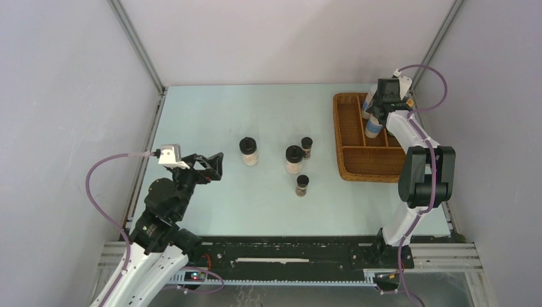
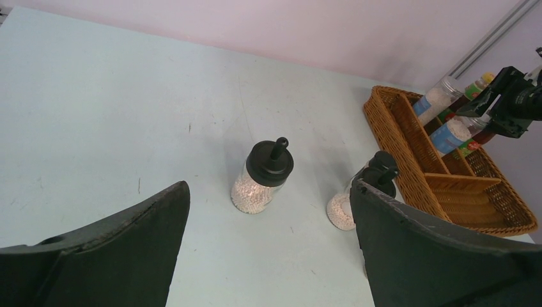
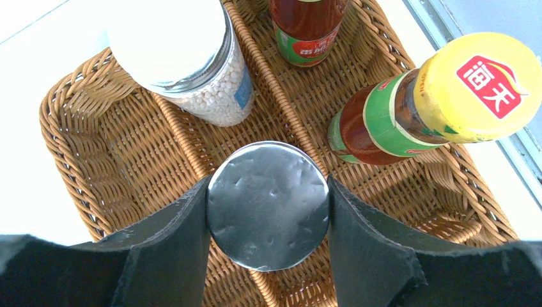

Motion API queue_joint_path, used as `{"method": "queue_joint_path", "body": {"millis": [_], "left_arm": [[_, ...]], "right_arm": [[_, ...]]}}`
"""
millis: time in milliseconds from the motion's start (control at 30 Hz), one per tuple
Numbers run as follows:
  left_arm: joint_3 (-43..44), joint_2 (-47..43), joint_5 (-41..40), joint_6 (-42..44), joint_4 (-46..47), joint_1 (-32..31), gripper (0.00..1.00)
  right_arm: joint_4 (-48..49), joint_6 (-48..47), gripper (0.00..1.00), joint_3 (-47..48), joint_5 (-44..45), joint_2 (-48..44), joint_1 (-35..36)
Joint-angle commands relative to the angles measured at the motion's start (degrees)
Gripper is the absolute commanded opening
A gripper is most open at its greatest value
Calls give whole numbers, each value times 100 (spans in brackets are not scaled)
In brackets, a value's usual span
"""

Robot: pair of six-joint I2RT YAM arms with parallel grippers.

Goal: Organize the condiment bottles
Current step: Place the bottle in the storage box.

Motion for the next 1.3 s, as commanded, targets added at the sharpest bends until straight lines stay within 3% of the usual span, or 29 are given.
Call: {"method": "queue_joint_path", "body": {"millis": [0, 233, 1100, 1167, 1267], "left_arm": [[-120, -75, 61, -23, 205, -25, 100], [-127, -85, 47, -17, 208, -25, 100], [-146, -72, 69, -59, 186, -25, 100], [-149, -63, 69, -68, 185, -25, 100], [-149, -53, 69, -64, 185, -25, 100]], "right_arm": [[215, 139, 25, 144, -66, 13, 41], [131, 121, 0, 243, -53, 57, 47], [57, 93, 0, 300, -6, 119, 213], [43, 99, 6, 298, -24, 135, 201], [26, 107, 31, 298, -34, 158, 196]]}}
